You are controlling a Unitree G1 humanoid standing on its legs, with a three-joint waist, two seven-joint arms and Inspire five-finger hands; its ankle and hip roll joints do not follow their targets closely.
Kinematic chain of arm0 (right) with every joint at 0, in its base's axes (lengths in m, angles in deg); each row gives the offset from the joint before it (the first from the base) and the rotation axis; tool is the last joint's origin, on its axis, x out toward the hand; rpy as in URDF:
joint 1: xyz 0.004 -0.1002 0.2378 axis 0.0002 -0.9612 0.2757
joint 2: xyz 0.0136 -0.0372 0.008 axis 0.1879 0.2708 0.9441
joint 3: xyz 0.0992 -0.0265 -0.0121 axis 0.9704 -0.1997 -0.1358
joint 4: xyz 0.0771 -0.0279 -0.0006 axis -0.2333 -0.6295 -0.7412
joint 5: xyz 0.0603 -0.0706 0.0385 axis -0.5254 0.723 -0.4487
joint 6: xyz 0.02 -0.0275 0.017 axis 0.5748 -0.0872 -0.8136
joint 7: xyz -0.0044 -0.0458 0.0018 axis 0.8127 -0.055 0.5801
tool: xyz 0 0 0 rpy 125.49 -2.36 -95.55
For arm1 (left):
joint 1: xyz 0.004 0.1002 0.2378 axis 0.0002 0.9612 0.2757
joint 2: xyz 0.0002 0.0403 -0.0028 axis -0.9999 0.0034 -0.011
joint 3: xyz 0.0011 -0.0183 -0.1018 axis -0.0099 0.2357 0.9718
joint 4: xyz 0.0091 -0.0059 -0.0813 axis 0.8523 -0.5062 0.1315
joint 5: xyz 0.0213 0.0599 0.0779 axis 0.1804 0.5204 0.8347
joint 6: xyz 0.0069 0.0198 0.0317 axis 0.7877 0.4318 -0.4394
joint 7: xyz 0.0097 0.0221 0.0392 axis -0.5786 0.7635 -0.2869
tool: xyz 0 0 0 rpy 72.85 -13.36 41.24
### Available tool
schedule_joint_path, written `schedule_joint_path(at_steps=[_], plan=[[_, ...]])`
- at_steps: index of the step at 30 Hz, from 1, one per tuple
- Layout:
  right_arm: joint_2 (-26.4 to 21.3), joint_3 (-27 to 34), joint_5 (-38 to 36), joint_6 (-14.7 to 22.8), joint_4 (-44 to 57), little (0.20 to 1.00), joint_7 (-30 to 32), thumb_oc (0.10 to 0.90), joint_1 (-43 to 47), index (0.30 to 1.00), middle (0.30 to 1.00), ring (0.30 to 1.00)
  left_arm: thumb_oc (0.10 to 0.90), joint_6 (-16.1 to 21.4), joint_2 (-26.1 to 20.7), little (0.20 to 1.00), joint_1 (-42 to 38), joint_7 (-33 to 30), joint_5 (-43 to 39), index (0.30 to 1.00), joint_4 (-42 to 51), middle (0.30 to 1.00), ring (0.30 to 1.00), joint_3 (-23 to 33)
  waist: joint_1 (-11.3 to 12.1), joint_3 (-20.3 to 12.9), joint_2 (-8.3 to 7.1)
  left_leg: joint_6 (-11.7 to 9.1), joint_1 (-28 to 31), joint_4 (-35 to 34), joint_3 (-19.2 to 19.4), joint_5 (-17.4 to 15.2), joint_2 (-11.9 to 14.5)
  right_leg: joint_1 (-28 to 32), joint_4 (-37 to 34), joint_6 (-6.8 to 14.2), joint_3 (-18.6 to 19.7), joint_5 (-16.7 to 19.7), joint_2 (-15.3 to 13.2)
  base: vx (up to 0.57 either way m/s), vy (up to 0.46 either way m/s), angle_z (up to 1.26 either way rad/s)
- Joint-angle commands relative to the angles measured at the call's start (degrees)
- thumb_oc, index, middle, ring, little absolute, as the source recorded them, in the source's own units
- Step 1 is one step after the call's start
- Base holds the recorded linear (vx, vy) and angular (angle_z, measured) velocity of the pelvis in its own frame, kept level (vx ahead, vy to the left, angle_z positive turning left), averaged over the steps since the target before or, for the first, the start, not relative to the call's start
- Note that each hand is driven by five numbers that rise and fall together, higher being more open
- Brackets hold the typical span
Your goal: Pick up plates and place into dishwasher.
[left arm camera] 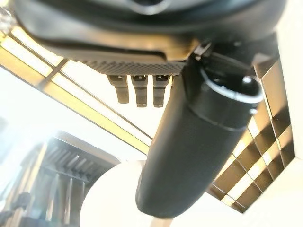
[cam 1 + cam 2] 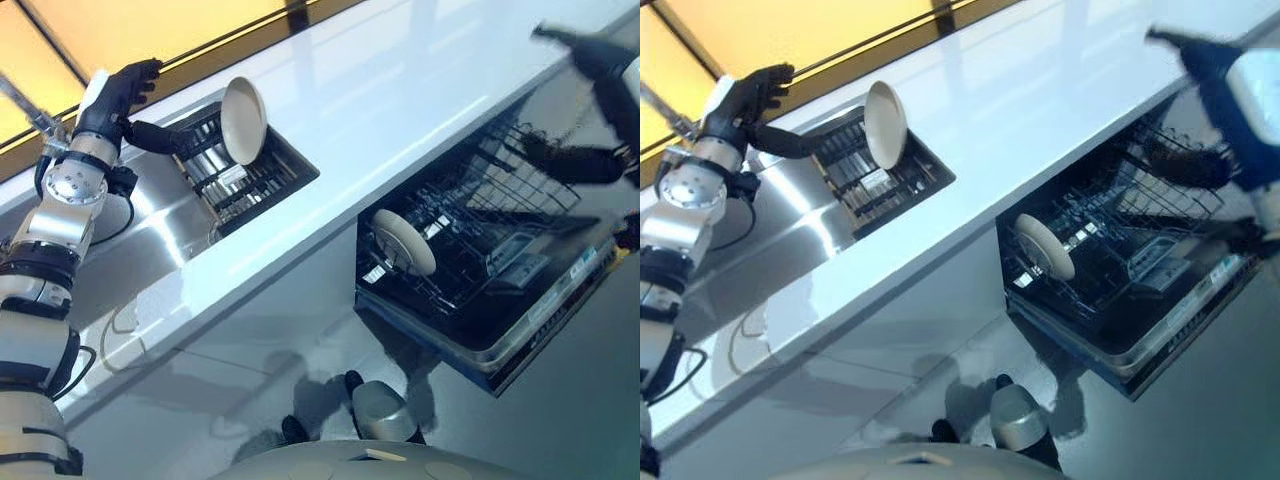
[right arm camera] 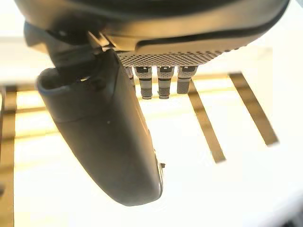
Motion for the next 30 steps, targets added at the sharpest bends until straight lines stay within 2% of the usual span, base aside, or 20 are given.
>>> schedule_joint_path(at_steps=[1, 2, 6, 9, 11, 13, 15, 16, 17, 19, 22, 27, 30], plan=[[-1.73, 1.82, 0.04, 0.00, 3.09, 0.900, 6.78, 0.800, 2.95, 0.900, 0.900, 0.900, 0.800, 3.74, -3.28, 0.900, -4.87, -4.72, 2.44, 0.900, 3.55, 0.900, 0.900, 3.31, 2.39, -2.51, 0.25, 1.96, -5.13, -3.15, -0.86, 10.33, -2.97, 5.79, -1.56, 3.60, 4.47, -1.15, 6.80, 0.16, 0.119, 0.14], [-1.63, -1.02, -0.69, -1.13, 3.14, 0.900, 6.77, 0.800, 6.56, 0.900, 0.900, 0.900, 0.800, 2.30, -2.77, 0.900, -5.27, -5.07, 3.64, 0.900, 3.92, 0.900, 0.900, 2.81, 3.53, -2.78, -0.10, 3.08, -3.93, -4.46, -2.94, 7.46, -4.79, 6.77, -2.32, 4.09, 5.61, -1.27, 6.33, 0.12, 0.092, -0.01], [0.22, -4.63, -2.34, -0.07, 3.80, 0.900, 4.37, 0.800, 12.08, 0.900, 0.900, 0.900, 0.800, 0.76, -3.40, 0.900, -7.31, -3.91, 3.92, 0.900, 1.55, 0.900, 0.900, 2.56, 4.46, -4.41, 1.82, 3.90, -0.72, -11.33, -3.55, 6.45, -5.61, 7.17, -2.25, 4.83, 6.04, -1.93, 6.43, 0.16, 0.169, -0.45], [2.14, -5.84, -3.17, 0.57, 4.22, 0.900, 2.36, 0.800, 13.48, 0.900, 0.900, 0.900, 0.800, -0.02, -4.05, 0.900, -6.33, -3.36, 4.57, 0.900, 0.94, 0.900, 0.900, 3.79, 5.35, -5.54, 2.93, 4.67, 1.55, -15.11, -4.71, 6.22, -6.17, 7.27, 1.22, 5.15, 5.75, -3.59, 6.83, 0.13, 0.116, -0.38], [4.22, -6.74, -2.93, 0.57, 5.37, 0.900, 1.02, 0.800, 13.08, 0.900, 0.900, 0.900, 0.800, -0.04, -5.22, 0.900, -4.63, -1.92, 6.39, 0.900, 1.01, 0.900, 0.900, 4.90, 5.40, -6.06, 3.68, 6.12, 4.07, -18.11, -4.50, 6.10, -6.21, 3.09, 13.70, 6.74, 3.23, -2.71, 7.11, 0.12, 0.100, -0.58], [5.07, -6.66, -2.94, 0.72, 6.04, 0.900, -0.17, 0.800, 12.35, 0.900, 0.900, 0.900, 0.800, 0.46, -6.12, 0.900, -3.68, -1.04, 7.02, 0.900, 1.16, 0.900, 0.900, 4.98, 4.83, -5.49, 3.87, 6.61, 7.07, -19.59, -4.32, 6.01, -5.68, -3.35, 22.37, 9.00, 0.77, 0.65, 6.50, 0.09, 0.055, -0.47], [5.51, -6.25, -2.49, 1.21, 5.42, 0.900, -0.80, 0.800, 12.11, 0.900, 0.900, 0.900, 0.800, 0.63, -6.37, 0.900, -4.24, -0.40, 7.81, 0.900, 0.93, 0.900, 0.900, 4.33, 4.60, -5.11, 3.32, 6.35, 8.01, -19.57, -3.97, 5.88, -5.67, -3.91, 19.24, 9.34, 0.08, 1.41, 5.17, 0.12, -0.008, -0.17], [5.88, -6.95, -1.89, 1.46, 4.28, 0.900, -0.40, 0.800, 13.25, 0.900, 0.900, 0.900, 0.800, 0.59, -5.66, 0.900, -5.68, -0.66, 9.01, 0.900, 0.82, 0.900, 0.900, 2.88, 4.50, -4.17, 2.86, 5.62, 8.51, -18.58, -3.71, 5.34, -5.52, -2.86, 8.07, 8.56, -0.34, 1.12, 3.35, 0.10, -0.041, -0.04], [5.99, -7.25, -1.75, 1.45, 3.99, 0.900, -0.22, 0.800, 13.60, 0.900, 0.900, 0.900, 0.800, 0.60, -5.45, 0.900, -5.99, -0.83, 9.19, 0.900, 0.78, 0.900, 0.900, 2.62, 4.41, -3.88, 2.84, 5.55, 8.74, -18.36, -3.84, 5.06, -5.44, -2.35, 6.02, 8.45, -0.52, 1.20, 3.12, 0.08, -0.048, -0.06], [5.14, -7.81, -1.58, 0.37, 3.86, 0.900, 0.77, 0.800, 14.08, 0.900, 0.900, 0.900, 0.800, 1.00, -4.94, 0.900, -7.21, -1.24, 11.13, 0.900, 1.53, 0.900, 0.900, 1.70, 3.64, -2.52, 2.85, 5.84, 9.09, -17.72, -4.27, 3.90, -5.02, -2.57, 5.42, 8.41, 0.69, 1.14, 3.45, 0.04, -0.034, 0.12], [3.06, -6.91, -1.89, -0.39, 2.91, 0.900, 0.30, 0.800, 14.09, 0.900, 0.900, 0.900, 0.800, 1.31, -4.67, 0.900, -8.71, -2.33, 12.55, 0.900, 2.57, 0.900, 0.900, -0.60, 3.15, -3.68, 2.65, 5.72, 9.60, -18.91, -3.77, 3.57, -4.82, -1.03, -1.14, 8.24, 0.82, 1.37, 3.54, 0.10, -0.060, 0.55], [2.51, -5.72, -1.63, -0.37, 4.00, 0.900, -0.84, 0.800, 12.62, 0.900, 0.900, 0.900, 0.800, 2.32, -5.72, 0.900, -11.03, -1.70, 14.58, 0.900, 0.70, 0.900, 0.900, -1.87, 2.28, -5.19, 3.06, 6.31, 10.10, -20.04, -2.63, 2.78, -5.04, -0.30, -4.49, 8.21, 1.78, 2.31, 3.94, 0.13, -0.049, 0.15], [2.99, -4.74, -1.50, -0.37, 4.87, 0.900, -1.62, 0.800, 10.82, 0.900, 0.900, 0.900, 0.800, 1.57, -6.32, 0.900, -12.16, -0.56, 15.32, 0.900, 0.46, 0.900, 0.900, -2.93, 1.95, -5.93, 3.62, 6.62, 10.49, -21.14, -2.16, 2.42, -5.21, -0.07, -6.42, 8.48, 2.19, 3.02, 4.09, 0.14, -0.042, -0.02]])
